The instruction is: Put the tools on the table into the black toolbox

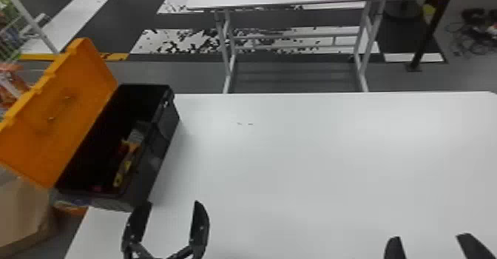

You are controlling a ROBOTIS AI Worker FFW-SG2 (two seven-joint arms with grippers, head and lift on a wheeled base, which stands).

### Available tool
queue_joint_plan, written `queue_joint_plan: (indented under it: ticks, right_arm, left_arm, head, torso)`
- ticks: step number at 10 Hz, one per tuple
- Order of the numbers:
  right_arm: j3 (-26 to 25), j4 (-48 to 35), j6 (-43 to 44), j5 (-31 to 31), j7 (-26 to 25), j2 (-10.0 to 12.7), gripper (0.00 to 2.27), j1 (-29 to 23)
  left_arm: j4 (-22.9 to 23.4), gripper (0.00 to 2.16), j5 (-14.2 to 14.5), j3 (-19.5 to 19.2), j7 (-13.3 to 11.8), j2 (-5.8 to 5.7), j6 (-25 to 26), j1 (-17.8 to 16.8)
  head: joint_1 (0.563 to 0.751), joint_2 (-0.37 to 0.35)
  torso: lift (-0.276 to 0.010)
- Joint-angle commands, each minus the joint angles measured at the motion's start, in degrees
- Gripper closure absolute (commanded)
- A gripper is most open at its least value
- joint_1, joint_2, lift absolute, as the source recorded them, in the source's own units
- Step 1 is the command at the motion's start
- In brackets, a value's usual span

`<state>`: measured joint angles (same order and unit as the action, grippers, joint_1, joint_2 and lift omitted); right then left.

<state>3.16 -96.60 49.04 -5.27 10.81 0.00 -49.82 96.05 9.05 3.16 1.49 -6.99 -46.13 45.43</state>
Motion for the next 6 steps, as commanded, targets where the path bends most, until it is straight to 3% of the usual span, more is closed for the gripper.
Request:
queue_joint_plan:
  ticks: [1,6]
  right_arm:
    - [0.00,0.09,-0.13,0.00,0.00,0.05,0.08,0.16]
    - [0.00,0.36,-0.13,0.00,0.00,0.05,0.08,0.60]
  left_arm:
    - [-0.17,0.06,0.09,0.00,0.00,-0.04,0.39,-0.16]
    - [-0.25,0.06,0.53,0.00,0.00,-0.22,1.62,-0.69]
  head:
    - [0.695,0.152]
    - [0.695,0.154]
  torso:
    - [-0.075]
    - [-0.075]
